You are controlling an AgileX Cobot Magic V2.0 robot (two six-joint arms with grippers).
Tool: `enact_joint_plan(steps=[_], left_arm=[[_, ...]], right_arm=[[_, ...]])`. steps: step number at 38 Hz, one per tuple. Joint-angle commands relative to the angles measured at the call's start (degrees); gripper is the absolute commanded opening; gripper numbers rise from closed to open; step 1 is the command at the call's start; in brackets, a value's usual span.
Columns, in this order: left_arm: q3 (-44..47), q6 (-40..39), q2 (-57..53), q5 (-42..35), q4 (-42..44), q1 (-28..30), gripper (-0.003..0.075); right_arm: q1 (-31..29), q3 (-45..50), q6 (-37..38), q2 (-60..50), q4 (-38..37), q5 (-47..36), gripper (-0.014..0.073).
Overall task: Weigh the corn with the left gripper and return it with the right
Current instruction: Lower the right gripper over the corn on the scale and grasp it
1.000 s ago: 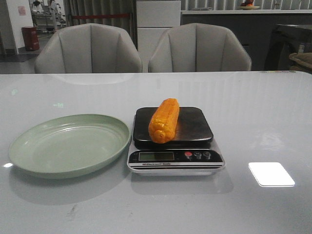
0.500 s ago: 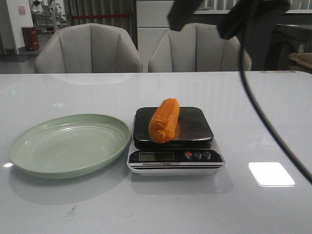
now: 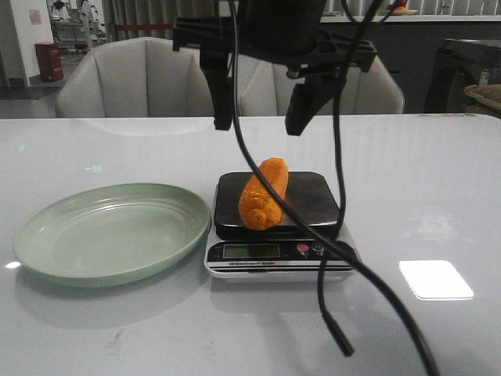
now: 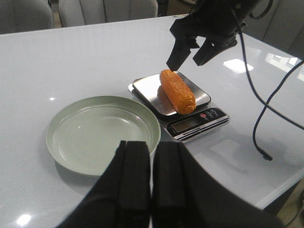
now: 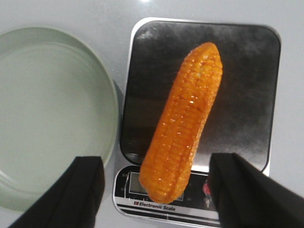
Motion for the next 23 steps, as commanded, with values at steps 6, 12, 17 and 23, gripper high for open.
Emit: enact_joint_plan(steps=[6,12,17,23], left_arm=[[-1.51,0.1,0.57,-4.02,0.13,0.14,0.0114],[-1.51,0.1,0.57,-4.02,0.13,0.14,0.0114],[-1.51,0.1,0.57,-4.02,0.13,0.14,0.0114],[-1.51,0.1,0.57,-4.02,0.13,0.14,0.0114]], right_arm=[[-0.07,-2.54,8.94,1.95,-1.57,1.75,0.0552],[-0.07,-2.63,10.8,4.56,-1.04,0.94,0.0552],[-0.07,-3.28,10.8,6.57,-0.03,0.52,0.0484],[0.09,-6.01,10.75,7.51,0.13,0.25,0.0249]])
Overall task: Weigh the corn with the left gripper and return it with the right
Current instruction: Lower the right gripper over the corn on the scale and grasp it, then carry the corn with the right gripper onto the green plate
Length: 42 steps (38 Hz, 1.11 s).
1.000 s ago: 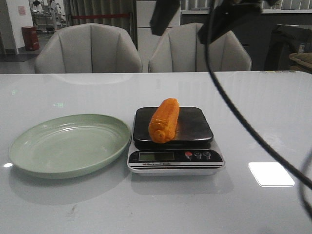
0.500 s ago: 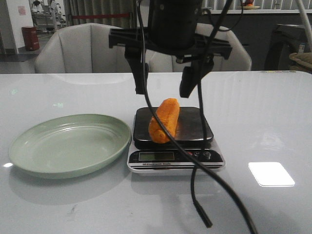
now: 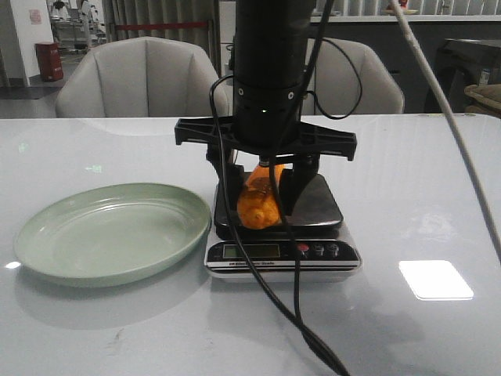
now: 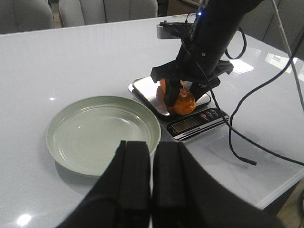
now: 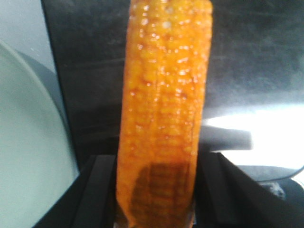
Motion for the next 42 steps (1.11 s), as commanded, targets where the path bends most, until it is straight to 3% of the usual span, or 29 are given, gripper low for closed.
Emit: enact_joint_plan(steps=[1,9,22,25,33,42], left_arm=[[-1.51,0.1,0.57,-4.02,0.13,0.14,0.0114],[-1.51,0.1,0.57,-4.02,0.13,0.14,0.0114],[-1.51,0.1,0.57,-4.02,0.13,0.14,0.0114],[-1.51,0.1,0.57,-4.02,0.13,0.14,0.0114],[-1.51,0.1,0.57,-4.02,0.13,0.14,0.0114],[-1.51,0.1,0.57,-4.02,0.13,0.14,0.0114]], right_arm=[[0.35,-3.87,0.0,-2.95,-0.67,-1.8,0.0222],[4.93,-10.68,-3.42,-2.87,1.72,-3.26,0.0197],[11.52,-10.71,-5.13,2.16,4.03,-12.6,0.0206],[12.24,-10.69,-5.13,3.56,4.22,-14.0,0.0273],[12.56,-10.69,-5.13,4.39,4.1,-15.58,0.0583],[10.55,-10.69,-6.02,-0.27,3.26,-11.33,0.0595]])
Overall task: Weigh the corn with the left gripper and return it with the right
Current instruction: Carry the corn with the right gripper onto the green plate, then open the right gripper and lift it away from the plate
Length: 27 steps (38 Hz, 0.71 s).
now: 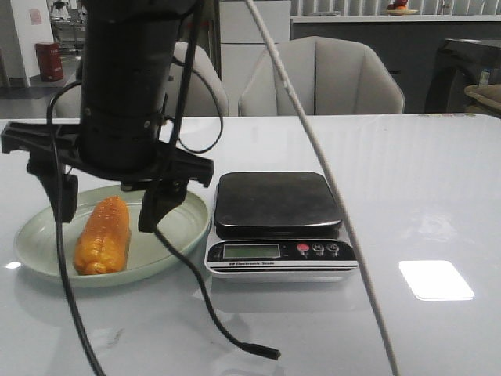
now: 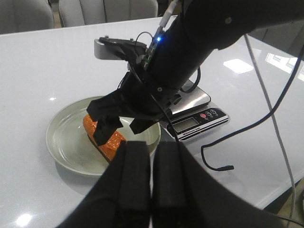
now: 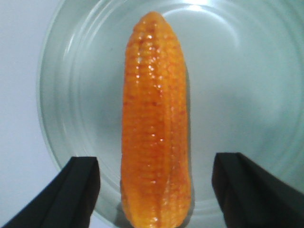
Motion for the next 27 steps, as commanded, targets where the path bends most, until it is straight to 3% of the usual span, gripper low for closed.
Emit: enact_joint_plan(steps=[1,17,27], left_arm=[[-1.51,0.1,0.57,-4.02,0.13,0.14,0.0114],[-1.51,0.1,0.57,-4.02,0.13,0.14,0.0114],[-1.51,0.1,0.57,-4.02,0.13,0.14,0.0114]], right_arm=[[-1.69,-1.99,-2.29,-7.1,-1.46,1.1,0.0595],[-9.46,-0.4,-34.67,-22.86,2.81,18.3,0.0595],[-13.17,11.87,-39.7,-37.95,6.49,15.2,0.0595]])
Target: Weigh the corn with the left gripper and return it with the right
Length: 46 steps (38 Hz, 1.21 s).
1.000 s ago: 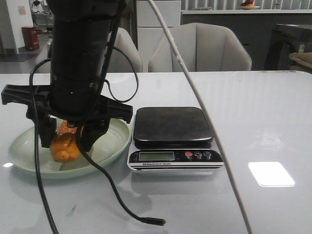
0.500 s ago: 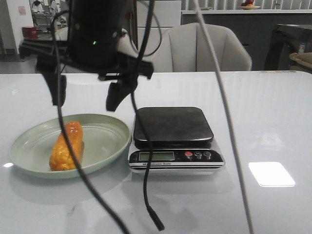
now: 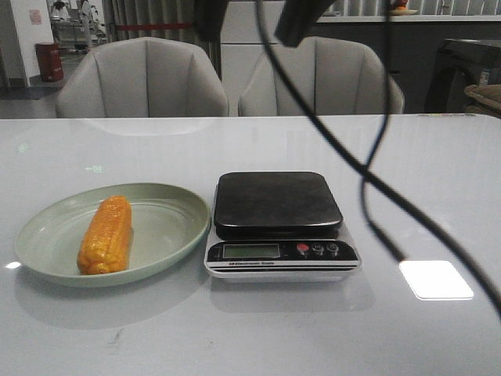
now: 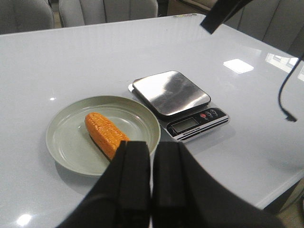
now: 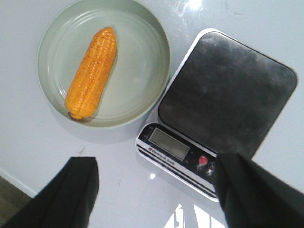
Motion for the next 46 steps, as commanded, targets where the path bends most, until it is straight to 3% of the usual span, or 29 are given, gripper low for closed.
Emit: enact_joint_plan(steps=[1,32,46], left_arm=[[-1.51,0.1,0.57,-4.02,0.13,0.14,0.0114],[-1.51,0.1,0.57,-4.02,0.13,0.14,0.0114],[-1.51,0.1,0.57,-4.02,0.13,0.14,0.0114]], right_arm=[[-0.8,4.73,-1.6,-9.41,0.46,-4.23,0.0595],[-0.74,59.39,-1.65,-66.35,-0.25,-33.91,0.0595],[-0.74,76.03,-2.0,-84.97,-5.86,-46.24,0.0587]])
